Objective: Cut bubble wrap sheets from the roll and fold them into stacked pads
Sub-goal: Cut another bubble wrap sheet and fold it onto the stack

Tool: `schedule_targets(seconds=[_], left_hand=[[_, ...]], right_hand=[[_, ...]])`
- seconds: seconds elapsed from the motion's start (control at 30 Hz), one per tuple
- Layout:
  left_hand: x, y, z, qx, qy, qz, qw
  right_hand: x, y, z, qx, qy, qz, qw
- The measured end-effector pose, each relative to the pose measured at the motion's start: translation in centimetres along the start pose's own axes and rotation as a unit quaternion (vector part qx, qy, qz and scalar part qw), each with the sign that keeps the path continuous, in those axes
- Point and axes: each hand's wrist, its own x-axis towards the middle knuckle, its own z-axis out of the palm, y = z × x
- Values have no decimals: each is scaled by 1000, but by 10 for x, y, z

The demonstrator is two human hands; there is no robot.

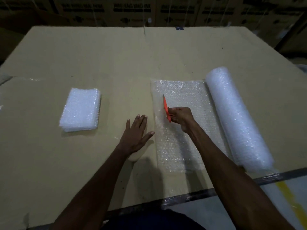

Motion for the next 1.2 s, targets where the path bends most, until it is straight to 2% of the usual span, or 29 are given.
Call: schedule_targets(seconds=[0.13,0.23,0.37,0.5,0.67,0.87,1.2], left_hand=[[7,23,-6,-16,30,-2,999],[7,36,-8,-22,58,-6,998],[2,52,-4,-25,45,5,999],[-8,77,11,-13,4,39,999],[-17,109,27,-3,-30,68,997],[-18,130,37,-21,-45,52,997],[-22,134,43,-17,-32,35,999]], right_hand=[[-14,-5,-9,100,-37,40,994],[-30,-1,-17,193,-74,78,975],[-64,18,-40,250,-118,97,956],[-107,45,-63,239,-107,79,962],[-162,71,-93,189,-38,75,978],[-225,98,-132,98,-1,56,994],[-299,139,-174,18,2,121,992]])
